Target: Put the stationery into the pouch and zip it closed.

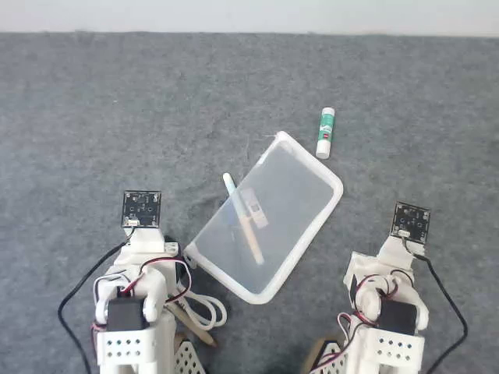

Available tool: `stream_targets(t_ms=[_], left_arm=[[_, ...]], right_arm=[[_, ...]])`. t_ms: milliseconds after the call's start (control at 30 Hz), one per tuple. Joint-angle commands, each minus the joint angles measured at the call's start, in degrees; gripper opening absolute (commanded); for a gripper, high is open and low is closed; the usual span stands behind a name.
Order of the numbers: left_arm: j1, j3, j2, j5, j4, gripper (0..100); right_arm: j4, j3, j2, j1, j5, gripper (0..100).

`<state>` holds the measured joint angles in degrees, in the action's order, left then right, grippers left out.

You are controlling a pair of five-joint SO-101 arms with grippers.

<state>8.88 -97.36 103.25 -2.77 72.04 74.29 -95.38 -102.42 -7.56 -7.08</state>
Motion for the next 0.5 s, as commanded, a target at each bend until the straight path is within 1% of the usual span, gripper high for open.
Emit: stream_targets(t_ms=[0,100,200,333,467], left_arm=[[0.1,0.8,1.1,-0.4,-0.2,4],[0.1,0.8,1.1,-0.4,-0.2,4],[0.2,0.8,1.1,-0.3,-0.4,4],[0.2,0.8,1.1,-0.3,-3.3,4],[0.2,0.8,1.1,-0.3,-3.5,4]], right_arm=[[0.4,-1.1,-1.1,0.6,0.4,0.7],[0.4,-1.1,-1.1,2.1,0.4,0.8],[0.4,-1.1,-1.1,2.0,0.3,0.8],[0.4,-1.1,-1.1,2.2,0.4,0.8],[0.4,-1.1,-1.1,2.2,0.4,0.8]])
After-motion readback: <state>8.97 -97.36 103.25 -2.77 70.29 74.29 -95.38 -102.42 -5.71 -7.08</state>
